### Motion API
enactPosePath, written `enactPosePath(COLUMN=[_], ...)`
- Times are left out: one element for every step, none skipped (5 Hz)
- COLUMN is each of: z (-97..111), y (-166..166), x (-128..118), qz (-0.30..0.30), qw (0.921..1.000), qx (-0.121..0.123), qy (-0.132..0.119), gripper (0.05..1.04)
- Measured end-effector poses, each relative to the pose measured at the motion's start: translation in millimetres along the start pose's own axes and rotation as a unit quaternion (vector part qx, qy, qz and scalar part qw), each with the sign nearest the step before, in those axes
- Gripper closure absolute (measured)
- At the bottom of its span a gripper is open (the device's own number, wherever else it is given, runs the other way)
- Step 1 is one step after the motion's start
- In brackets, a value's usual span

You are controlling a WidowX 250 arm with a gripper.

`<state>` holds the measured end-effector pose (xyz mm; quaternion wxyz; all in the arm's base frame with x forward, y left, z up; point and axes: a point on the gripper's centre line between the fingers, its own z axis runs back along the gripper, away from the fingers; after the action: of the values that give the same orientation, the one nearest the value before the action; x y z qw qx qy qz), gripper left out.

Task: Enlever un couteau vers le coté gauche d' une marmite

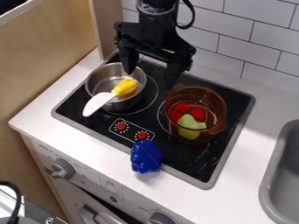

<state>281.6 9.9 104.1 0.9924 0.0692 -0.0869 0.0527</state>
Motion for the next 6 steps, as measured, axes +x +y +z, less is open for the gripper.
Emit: enactPosePath(z=[-7,-15,-22,-32,-49,-61], y=[0,14,32,47,55,60], x=[-3,1,4,7,9,6], qz=[-0.001,-0.011,-0.022,-0.031,-0.038,-0.047], qw=[0.9999,0.9999,0.9998,0.9994,0.9990,0.9980], qx=[0.001,-0.002,0.002,0.009,0.001,-0.004], qy=[0.012,0.002,-0.001,-0.011,-0.025,-0.041], gripper=[0.083,0.083,0.083,0.083,0.083,0.083])
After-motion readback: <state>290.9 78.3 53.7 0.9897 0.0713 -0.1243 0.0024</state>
